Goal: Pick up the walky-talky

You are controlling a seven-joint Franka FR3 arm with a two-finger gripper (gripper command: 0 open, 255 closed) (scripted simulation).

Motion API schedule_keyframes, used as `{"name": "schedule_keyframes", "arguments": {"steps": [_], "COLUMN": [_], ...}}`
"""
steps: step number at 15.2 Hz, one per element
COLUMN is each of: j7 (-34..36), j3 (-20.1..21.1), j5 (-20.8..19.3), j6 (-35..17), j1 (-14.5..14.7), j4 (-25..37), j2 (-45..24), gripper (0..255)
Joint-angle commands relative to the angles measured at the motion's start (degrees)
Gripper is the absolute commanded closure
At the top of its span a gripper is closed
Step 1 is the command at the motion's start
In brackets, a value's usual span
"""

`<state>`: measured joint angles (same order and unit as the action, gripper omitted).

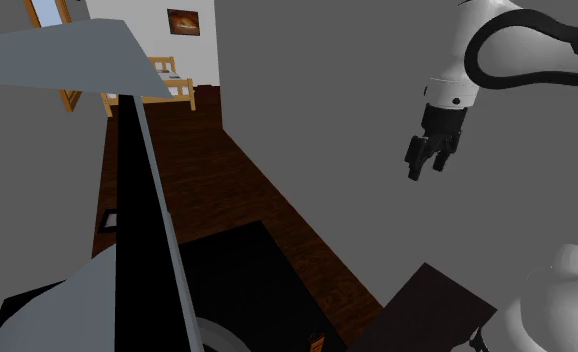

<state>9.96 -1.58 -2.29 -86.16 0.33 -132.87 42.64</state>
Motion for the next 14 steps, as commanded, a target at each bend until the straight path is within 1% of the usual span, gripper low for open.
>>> {"name": "schedule_keyframes", "arguments": {"steps": [1,8,14], "j7": [0.0,7.2,12.8], "j3": [0.0,3.4,6.8], "j5": [0.0,5.5,11.1], "j6": [0.0,-9.9,-20.0], "j1": [0.0,1.0,2.8], "j4": [0.0,-11.4,-18.9], "j2": [0.0,-0.3,-3.7], "gripper": [0,0,0]}}
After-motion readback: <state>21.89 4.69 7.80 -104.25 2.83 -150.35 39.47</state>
